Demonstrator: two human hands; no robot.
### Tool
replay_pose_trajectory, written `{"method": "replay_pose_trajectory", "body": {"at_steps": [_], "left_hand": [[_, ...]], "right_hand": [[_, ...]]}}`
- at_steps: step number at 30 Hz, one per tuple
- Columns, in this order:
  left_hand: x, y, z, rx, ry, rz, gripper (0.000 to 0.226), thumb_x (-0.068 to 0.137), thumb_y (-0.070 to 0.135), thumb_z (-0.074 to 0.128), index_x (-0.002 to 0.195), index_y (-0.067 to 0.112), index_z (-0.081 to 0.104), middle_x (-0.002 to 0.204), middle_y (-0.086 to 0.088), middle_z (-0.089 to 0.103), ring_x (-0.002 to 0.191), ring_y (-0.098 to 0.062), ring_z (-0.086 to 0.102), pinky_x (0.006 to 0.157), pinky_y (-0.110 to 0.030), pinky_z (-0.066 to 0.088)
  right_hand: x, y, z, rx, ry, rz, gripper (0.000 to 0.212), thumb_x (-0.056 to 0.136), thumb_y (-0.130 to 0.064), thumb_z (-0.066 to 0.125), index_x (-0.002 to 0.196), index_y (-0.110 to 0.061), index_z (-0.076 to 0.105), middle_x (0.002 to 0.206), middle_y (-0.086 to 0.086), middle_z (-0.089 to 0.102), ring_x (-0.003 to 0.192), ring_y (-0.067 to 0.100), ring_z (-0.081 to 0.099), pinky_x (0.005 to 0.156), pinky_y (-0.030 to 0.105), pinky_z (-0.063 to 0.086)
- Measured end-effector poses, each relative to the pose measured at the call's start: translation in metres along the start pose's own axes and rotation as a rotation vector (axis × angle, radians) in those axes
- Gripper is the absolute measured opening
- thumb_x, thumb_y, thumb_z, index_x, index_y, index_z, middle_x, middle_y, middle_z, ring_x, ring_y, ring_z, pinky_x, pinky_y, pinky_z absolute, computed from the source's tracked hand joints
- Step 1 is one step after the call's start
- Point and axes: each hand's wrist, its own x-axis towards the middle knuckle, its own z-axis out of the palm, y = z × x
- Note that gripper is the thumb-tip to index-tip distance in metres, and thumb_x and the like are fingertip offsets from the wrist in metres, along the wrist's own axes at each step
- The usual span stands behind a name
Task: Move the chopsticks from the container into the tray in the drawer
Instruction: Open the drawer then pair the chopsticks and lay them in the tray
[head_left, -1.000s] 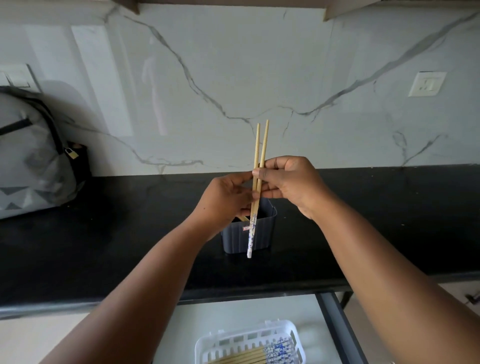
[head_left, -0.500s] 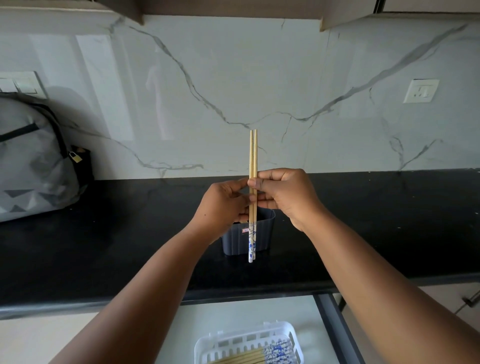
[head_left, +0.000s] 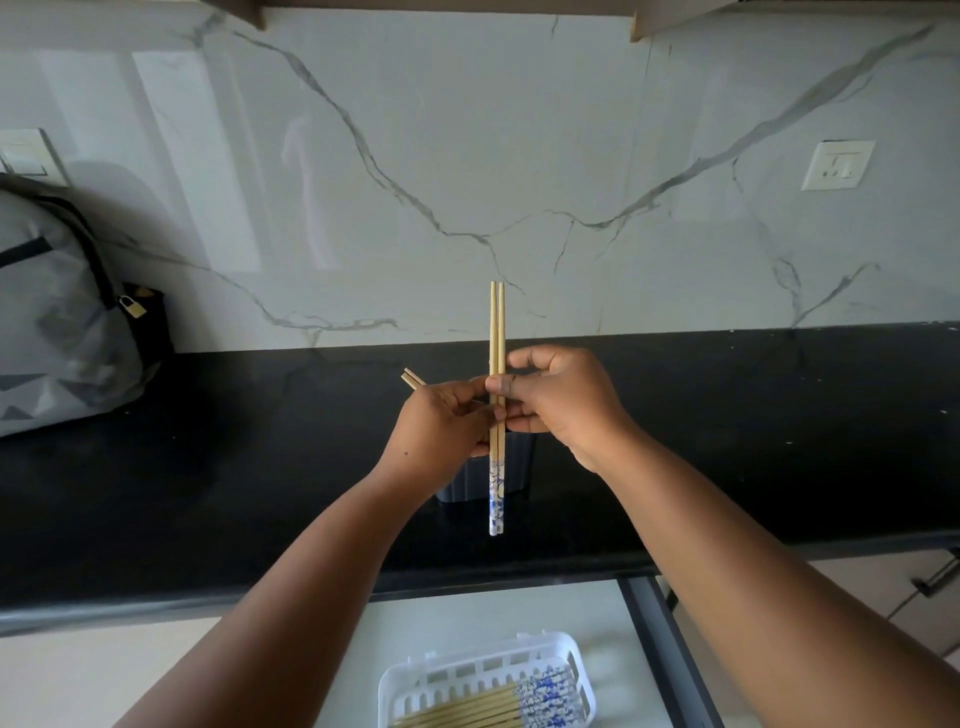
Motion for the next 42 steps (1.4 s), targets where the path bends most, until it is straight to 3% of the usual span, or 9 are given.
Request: {"method": "replay_pose_trajectory", "body": {"at_steps": [8, 15, 17, 20, 22, 25, 29, 32, 42], "left_hand": [[0.001, -0.025, 0.007, -0.031, -0.026, -0.051, 0.020, 0.090, 0.007, 0.064, 0.108, 0.013, 0.072, 0.087, -0.005, 0.076, 0.080, -0.017, 0.073, 0.072, -0.030, 0.060], [-0.010, -0.057, 0.006, -0.017, -0.046, -0.072, 0.020, 0.088, 0.008, 0.067, 0.089, 0.027, 0.075, 0.079, 0.003, 0.076, 0.076, -0.014, 0.073, 0.067, -0.022, 0.058], [-0.013, -0.070, -0.001, 0.121, -0.081, -0.030, 0.022, 0.086, 0.015, 0.070, 0.086, 0.036, 0.074, 0.080, 0.007, 0.076, 0.078, -0.014, 0.072, 0.069, -0.021, 0.057], [-0.020, -0.088, -0.018, 0.455, -0.182, 0.049, 0.022, 0.077, 0.038, 0.076, 0.097, 0.044, 0.071, 0.079, 0.032, 0.068, 0.080, 0.010, 0.066, 0.072, -0.009, 0.051], [-0.029, -0.104, -0.035, 0.590, -0.183, -0.036, 0.053, 0.068, 0.061, 0.071, 0.113, 0.035, 0.069, 0.089, 0.034, 0.062, 0.082, 0.017, 0.061, 0.068, -0.006, 0.048], [-0.037, -0.136, -0.068, 0.780, -0.125, -0.147, 0.087, 0.058, 0.084, 0.051, 0.123, 0.028, 0.064, 0.122, 0.012, 0.063, 0.113, -0.004, 0.058, 0.092, -0.024, 0.044], [-0.043, -0.180, -0.099, 1.043, -0.092, -0.351, 0.084, 0.080, 0.074, 0.042, 0.147, 0.022, 0.039, 0.157, -0.001, 0.031, 0.148, -0.021, 0.018, 0.118, -0.040, 0.017], [-0.054, -0.210, -0.101, 1.187, -0.061, -0.452, 0.087, 0.085, 0.075, 0.022, 0.155, 0.024, 0.012, 0.164, 0.000, 0.005, 0.150, -0.025, -0.001, 0.120, -0.043, 0.002], [-0.058, -0.226, -0.102, 1.240, 0.041, -0.307, 0.091, 0.081, 0.080, 0.011, 0.154, 0.026, 0.017, 0.163, -0.001, 0.012, 0.150, -0.025, 0.005, 0.121, -0.043, 0.004]], "right_hand": [[0.011, 0.016, -0.010, -0.238, -0.064, 0.040, 0.020, 0.079, -0.011, 0.079, 0.096, -0.009, 0.068, 0.083, 0.010, 0.074, 0.064, 0.016, 0.074, 0.055, 0.022, 0.057], [0.013, 0.047, -0.003, -0.239, -0.121, 0.094, 0.012, 0.081, -0.007, 0.076, 0.092, -0.003, 0.073, 0.083, 0.012, 0.074, 0.068, 0.017, 0.074, 0.060, 0.022, 0.059], [0.011, 0.061, 0.000, -0.338, -0.160, 0.061, 0.009, 0.081, -0.010, 0.076, 0.087, -0.003, 0.074, 0.081, 0.010, 0.074, 0.070, 0.018, 0.074, 0.064, 0.027, 0.061], [0.003, 0.087, 0.006, -0.505, -0.253, 0.004, 0.010, 0.080, -0.019, 0.078, 0.078, -0.009, 0.076, 0.078, 0.005, 0.076, 0.074, 0.019, 0.073, 0.074, 0.040, 0.061], [-0.008, 0.107, 0.010, -0.583, -0.338, -0.013, 0.013, 0.076, -0.029, 0.080, 0.076, -0.017, 0.077, 0.068, -0.001, 0.074, 0.063, 0.008, 0.069, 0.066, 0.032, 0.059], [-0.029, 0.140, 0.020, -0.694, -0.471, 0.007, 0.014, 0.075, -0.034, 0.078, 0.085, -0.024, 0.078, 0.066, -0.004, 0.073, 0.052, 0.000, 0.061, 0.053, 0.024, 0.050], [-0.058, 0.191, 0.030, -1.036, -0.754, -0.185, 0.017, 0.087, -0.022, 0.056, 0.092, -0.021, 0.072, 0.088, 0.002, 0.071, 0.079, 0.021, 0.064, 0.063, 0.030, 0.045], [-0.081, 0.221, 0.038, -1.277, -0.944, -0.383, 0.021, 0.087, -0.004, 0.047, 0.099, -0.008, 0.064, 0.096, 0.014, 0.065, 0.084, 0.037, 0.064, 0.058, 0.036, 0.039], [-0.089, 0.282, 0.070, -1.490, -1.017, -0.267, 0.025, 0.078, 0.008, 0.054, 0.102, 0.002, 0.058, 0.097, 0.017, 0.063, 0.081, 0.037, 0.064, 0.055, 0.038, 0.041]]}}
